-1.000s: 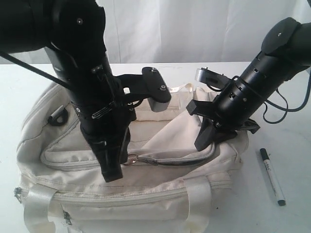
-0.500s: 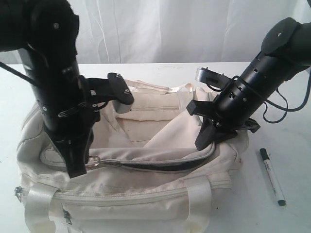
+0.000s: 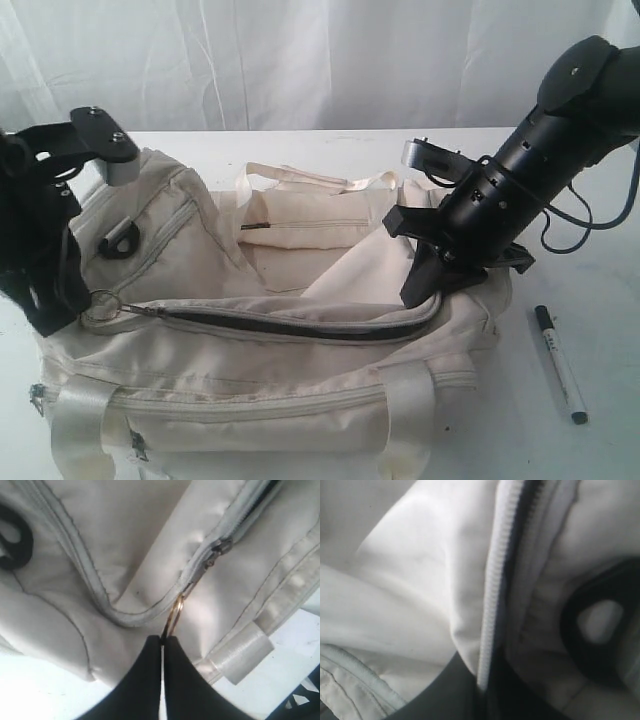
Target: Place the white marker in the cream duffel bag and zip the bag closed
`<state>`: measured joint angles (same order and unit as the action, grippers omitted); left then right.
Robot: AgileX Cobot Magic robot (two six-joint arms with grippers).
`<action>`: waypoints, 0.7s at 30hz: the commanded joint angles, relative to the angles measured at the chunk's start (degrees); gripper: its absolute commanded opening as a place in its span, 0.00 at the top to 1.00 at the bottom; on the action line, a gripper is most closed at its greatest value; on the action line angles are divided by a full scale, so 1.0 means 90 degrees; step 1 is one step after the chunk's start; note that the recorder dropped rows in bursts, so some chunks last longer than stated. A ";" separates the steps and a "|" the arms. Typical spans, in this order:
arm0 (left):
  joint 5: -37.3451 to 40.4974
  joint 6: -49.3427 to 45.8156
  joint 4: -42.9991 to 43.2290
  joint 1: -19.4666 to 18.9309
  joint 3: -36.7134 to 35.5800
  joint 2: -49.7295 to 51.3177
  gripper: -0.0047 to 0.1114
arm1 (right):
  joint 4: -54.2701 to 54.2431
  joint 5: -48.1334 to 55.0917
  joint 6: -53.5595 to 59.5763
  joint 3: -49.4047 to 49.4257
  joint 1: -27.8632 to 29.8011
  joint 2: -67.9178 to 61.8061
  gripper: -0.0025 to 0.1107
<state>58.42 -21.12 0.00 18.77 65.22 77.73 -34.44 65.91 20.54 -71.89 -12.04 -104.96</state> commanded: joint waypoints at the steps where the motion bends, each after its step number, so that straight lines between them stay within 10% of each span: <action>1: 0.0122 0.0031 0.0249 -0.0374 -0.0266 -0.0223 0.96 | 0.0358 -0.0103 0.0011 0.0020 0.0009 0.0012 0.98; 21: -0.0179 -0.0132 -0.0559 -0.0422 -0.0497 -0.0315 0.96 | 0.0355 0.0450 0.0308 0.0020 0.0009 0.0012 0.88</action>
<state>56.44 -21.25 -3.34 15.31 61.20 75.46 -33.60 69.46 22.11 -71.89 -12.04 -104.96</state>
